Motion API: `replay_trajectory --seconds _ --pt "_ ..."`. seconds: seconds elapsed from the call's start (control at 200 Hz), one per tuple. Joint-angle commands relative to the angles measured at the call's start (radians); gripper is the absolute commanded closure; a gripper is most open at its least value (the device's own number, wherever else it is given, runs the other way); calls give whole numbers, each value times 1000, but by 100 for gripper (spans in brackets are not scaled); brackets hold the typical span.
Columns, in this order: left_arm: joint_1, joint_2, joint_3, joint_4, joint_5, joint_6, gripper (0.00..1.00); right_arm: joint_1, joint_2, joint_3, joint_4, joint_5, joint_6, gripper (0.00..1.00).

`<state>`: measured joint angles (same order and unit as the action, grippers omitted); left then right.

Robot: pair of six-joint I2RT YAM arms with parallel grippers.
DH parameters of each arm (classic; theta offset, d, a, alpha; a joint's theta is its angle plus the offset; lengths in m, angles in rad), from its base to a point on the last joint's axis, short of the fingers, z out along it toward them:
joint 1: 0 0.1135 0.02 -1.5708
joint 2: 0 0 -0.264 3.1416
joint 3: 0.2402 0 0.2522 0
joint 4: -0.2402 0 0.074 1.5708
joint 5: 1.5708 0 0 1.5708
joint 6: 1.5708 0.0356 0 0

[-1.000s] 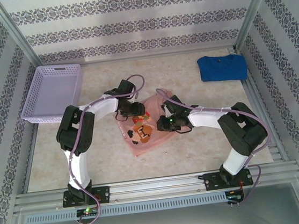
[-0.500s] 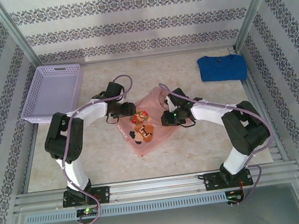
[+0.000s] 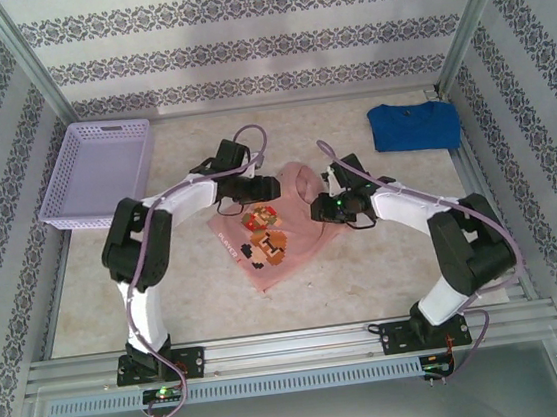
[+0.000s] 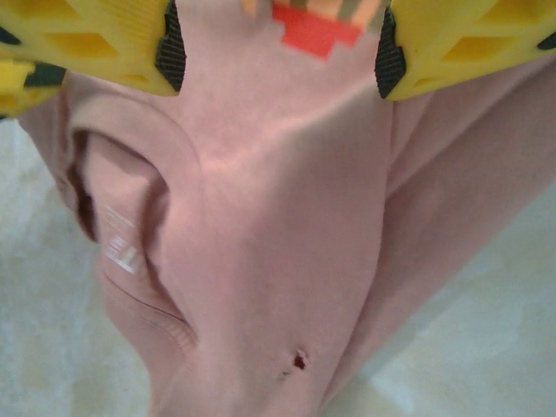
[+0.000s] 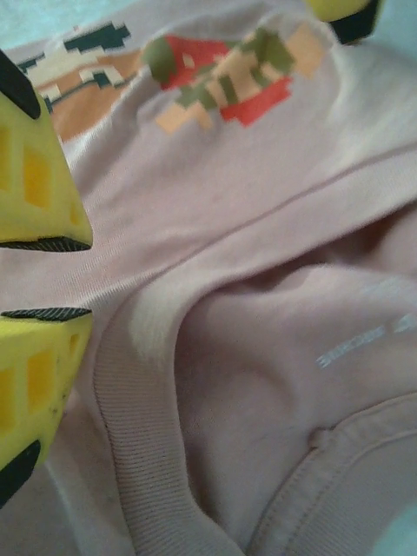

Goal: Fold the inside-out t-shirt

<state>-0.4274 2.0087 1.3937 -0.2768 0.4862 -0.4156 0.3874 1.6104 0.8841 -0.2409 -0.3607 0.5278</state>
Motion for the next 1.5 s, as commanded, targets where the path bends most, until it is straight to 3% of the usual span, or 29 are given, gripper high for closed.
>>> replay_trajectory --seconds 0.0,0.19,0.415,0.66,0.819,0.994,1.174,1.399,1.494 --pt "3 77 81 -46 -30 27 39 -24 40 -19 7 5 20 74" --pt "18 166 196 -137 -156 57 39 -68 82 3 -55 37 -41 77" --pt "31 93 209 -173 -153 78 38 -83 48 81 -111 -22 -134 75" --pt "58 -131 -36 -196 -187 62 36 -114 -164 2 -221 -18 -106 60" --pt "85 -151 -160 -200 -159 46 36 -120 -215 -152 -127 -25 17 51" --pt "83 -164 -245 -178 -118 41 36 -123 -103 -133 -22 -18 24 51" --pt "62 -279 -415 -116 -21 3 37 -148 50 -6 -10 -36 -29 54" --pt "-116 -453 -627 -34 61 -124 37 -151 246 239 -85 -108 -119 57" --pt "-152 -550 -648 -62 37 -134 36 -154 245 299 -165 -49 -180 56"
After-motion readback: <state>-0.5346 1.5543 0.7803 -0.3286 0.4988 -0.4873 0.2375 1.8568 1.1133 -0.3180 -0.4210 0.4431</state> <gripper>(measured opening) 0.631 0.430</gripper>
